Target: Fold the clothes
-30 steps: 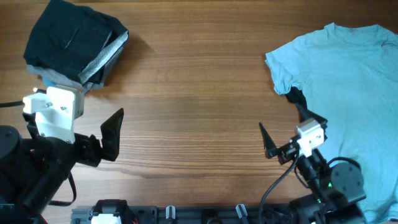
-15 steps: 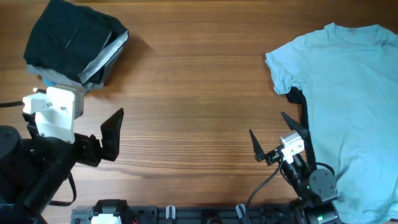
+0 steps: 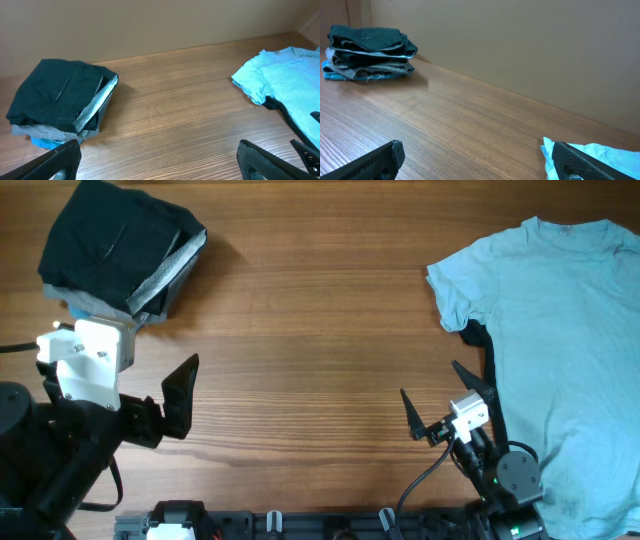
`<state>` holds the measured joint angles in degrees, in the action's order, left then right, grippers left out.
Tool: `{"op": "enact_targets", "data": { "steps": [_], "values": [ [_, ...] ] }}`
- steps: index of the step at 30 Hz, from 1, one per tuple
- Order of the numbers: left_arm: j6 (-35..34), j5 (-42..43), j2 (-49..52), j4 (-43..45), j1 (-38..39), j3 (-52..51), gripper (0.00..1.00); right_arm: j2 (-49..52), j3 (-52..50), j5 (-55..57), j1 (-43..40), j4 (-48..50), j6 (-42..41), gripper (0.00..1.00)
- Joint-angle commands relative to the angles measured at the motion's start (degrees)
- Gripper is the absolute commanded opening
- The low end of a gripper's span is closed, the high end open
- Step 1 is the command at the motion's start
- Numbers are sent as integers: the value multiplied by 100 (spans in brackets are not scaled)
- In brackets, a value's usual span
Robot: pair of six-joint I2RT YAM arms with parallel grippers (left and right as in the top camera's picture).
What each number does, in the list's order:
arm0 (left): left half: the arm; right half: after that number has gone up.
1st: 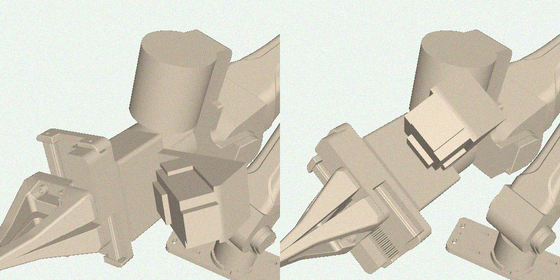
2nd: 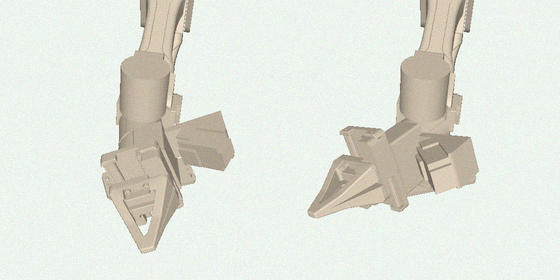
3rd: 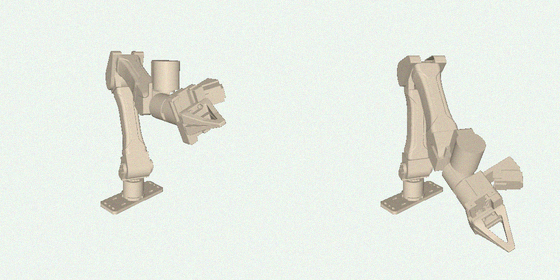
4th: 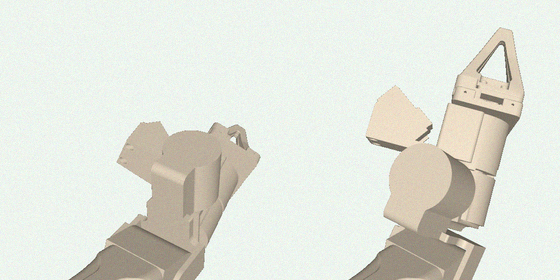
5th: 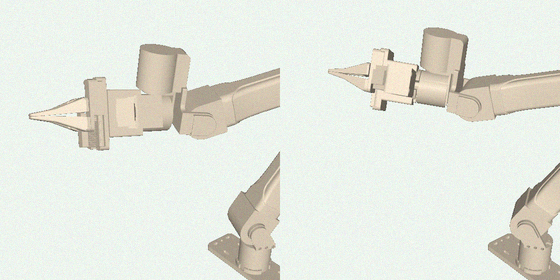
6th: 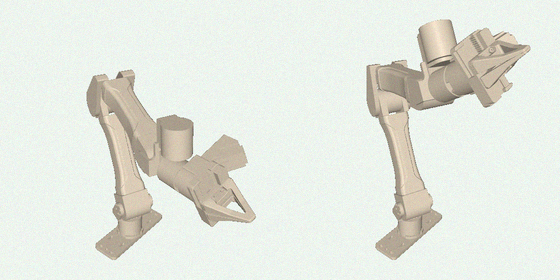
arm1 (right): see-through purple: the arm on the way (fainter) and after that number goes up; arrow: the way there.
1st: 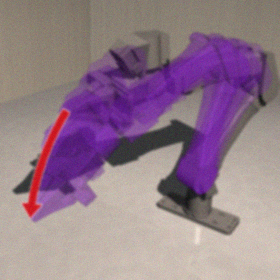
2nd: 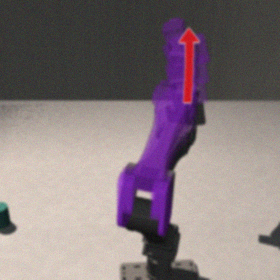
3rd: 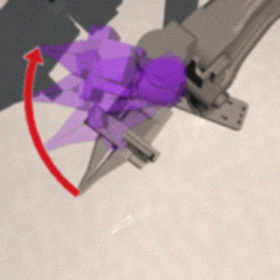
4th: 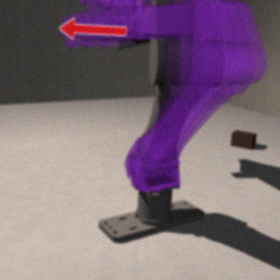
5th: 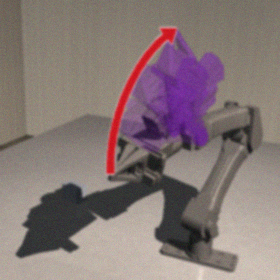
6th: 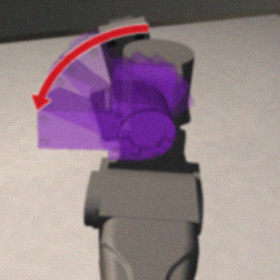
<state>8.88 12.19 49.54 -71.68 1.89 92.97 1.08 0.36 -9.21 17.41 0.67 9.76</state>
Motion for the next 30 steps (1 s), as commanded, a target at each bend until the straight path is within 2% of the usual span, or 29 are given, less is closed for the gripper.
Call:
{"op": "enact_targets", "data": {
  "steps": [1, 16, 23, 27, 30],
  "values": [
    [-55, -26, -37, 15, 35, 15, 100, -81, -7, -131, -24, 20, 68, 100],
    [-55, -28, -114, 4, 35, 11, 100, -81, -7, -131, -24, 20, 66, 100],
    [15, -63, -490, 31, -520, -282, 100, -81, -7, -131, -24, 20, 68, 100],
    [2, -72, -1005, 1296, -713, -1421, 100, -81, -7, -129, -24, 20, 68, 100],
    [-39, -7, -1696, 3115, -732, -3058, 100, -81, -7, -129, -24, 20, 66, 100]
  ]
}}
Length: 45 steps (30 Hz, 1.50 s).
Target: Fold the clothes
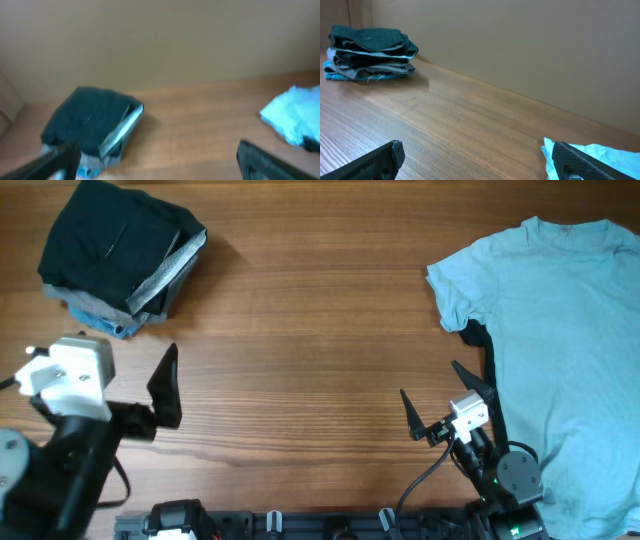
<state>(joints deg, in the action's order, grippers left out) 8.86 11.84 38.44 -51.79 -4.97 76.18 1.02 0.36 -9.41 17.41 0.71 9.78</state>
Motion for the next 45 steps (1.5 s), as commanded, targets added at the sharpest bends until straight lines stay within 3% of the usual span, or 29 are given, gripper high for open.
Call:
{"op": "enact_targets", "data": {
  "steps": [1, 6, 13, 25, 45],
  "values": [
    [-46, 81, -809, 1585, -46, -1860, 100, -74, -7, -111, -24, 15, 66, 100],
    [-643, 72, -2070, 3145, -46, -4035, 100, -74, -7, -111, -24, 15, 63, 100],
    [-831, 72, -3781, 3342, -46, -5659, 100, -74, -7, -109, -24, 15, 66, 100],
    [-898, 225, -3825, 4903, -50, -7536, 100, -74, -7, -111, -24, 15, 63, 100],
    [-935, 225, -3810, 4883, -50, -7587, 100, -74, -7, -111, -24, 15, 63, 100]
  ]
}}
